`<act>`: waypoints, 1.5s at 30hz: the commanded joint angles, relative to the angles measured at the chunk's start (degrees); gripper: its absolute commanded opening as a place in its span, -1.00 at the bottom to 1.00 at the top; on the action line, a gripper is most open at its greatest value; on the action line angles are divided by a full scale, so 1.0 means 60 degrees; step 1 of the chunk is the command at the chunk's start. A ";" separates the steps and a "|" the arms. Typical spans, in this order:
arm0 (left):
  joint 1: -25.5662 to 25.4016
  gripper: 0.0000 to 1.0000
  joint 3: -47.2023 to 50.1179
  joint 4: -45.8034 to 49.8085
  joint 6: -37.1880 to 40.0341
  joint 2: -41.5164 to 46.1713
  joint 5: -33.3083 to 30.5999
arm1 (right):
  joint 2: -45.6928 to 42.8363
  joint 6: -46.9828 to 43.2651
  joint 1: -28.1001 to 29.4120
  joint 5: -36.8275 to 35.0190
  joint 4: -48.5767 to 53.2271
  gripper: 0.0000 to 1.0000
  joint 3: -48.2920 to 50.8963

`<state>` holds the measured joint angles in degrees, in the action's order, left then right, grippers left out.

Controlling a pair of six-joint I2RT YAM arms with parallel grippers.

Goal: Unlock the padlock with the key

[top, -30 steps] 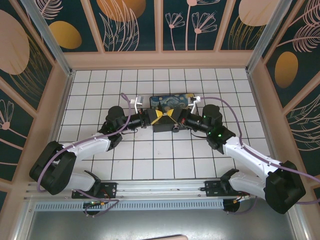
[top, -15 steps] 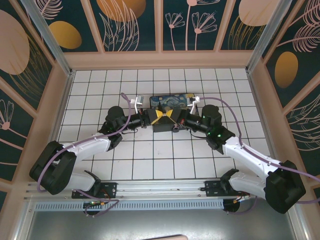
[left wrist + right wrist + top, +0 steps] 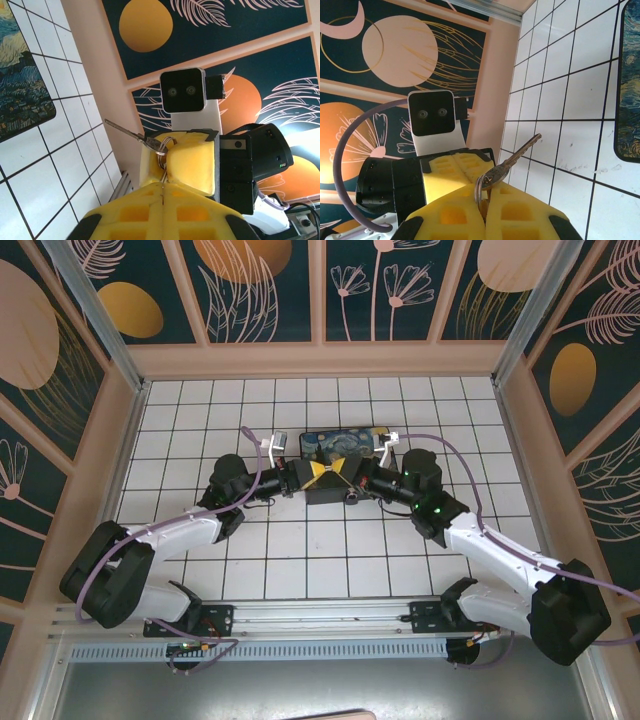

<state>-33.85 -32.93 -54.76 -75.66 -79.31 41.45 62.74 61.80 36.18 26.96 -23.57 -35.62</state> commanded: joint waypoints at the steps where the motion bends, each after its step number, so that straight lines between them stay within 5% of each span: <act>1: 0.0027 -1.00 0.0068 -0.0509 0.0040 -0.0006 0.0133 | 0.0018 -0.0232 0.0091 -0.0137 -0.0057 -0.83 -0.0339; 7: 0.0036 -1.00 0.0036 -0.0614 -0.0006 -0.0156 0.0122 | -0.0128 -0.0303 0.0128 -0.0187 0.0133 -0.67 -0.0275; 10: 0.0032 -1.00 -0.0044 -0.0237 0.0233 -0.0131 0.0147 | -0.0210 -0.0375 0.0121 -0.0269 0.0439 -0.43 -0.0249; 18: 0.0032 -1.00 -0.1891 0.5919 0.4588 0.0255 -0.0122 | -0.1365 -0.0963 -0.0640 -0.0701 0.2636 -0.23 0.0025; 24: 0.0031 -1.00 -0.2715 0.7705 0.6341 0.0155 0.0032 | -0.1771 -0.1767 -0.1108 -0.0696 0.4171 -0.21 -0.0328; 30: -0.0351 -1.00 -0.4919 1.2278 0.9650 -0.0479 -0.1208 | -0.1389 -0.2514 -0.1033 -0.0101 0.3558 -0.20 -0.0761; 37: -0.0276 -1.00 -0.3941 1.0226 0.8605 -0.0292 0.0968 | -0.0533 -0.3757 -0.0565 0.1557 0.2060 -0.07 -0.0605; 41: -0.0477 -1.00 -0.4902 1.2207 1.0146 -0.0125 -0.1077 | -0.0460 -0.3666 -0.0757 0.1428 0.2174 -0.06 -0.0511; 45: -0.0521 -1.00 -0.4950 1.2199 1.0853 0.0569 -0.1259 | -0.0012 -0.2978 -0.0757 0.1912 0.0833 -0.13 -0.0283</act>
<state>-36.56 -60.10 15.49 -16.38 -79.46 36.64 61.08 42.46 31.92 35.07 -11.03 -38.46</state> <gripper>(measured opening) 0.044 0.442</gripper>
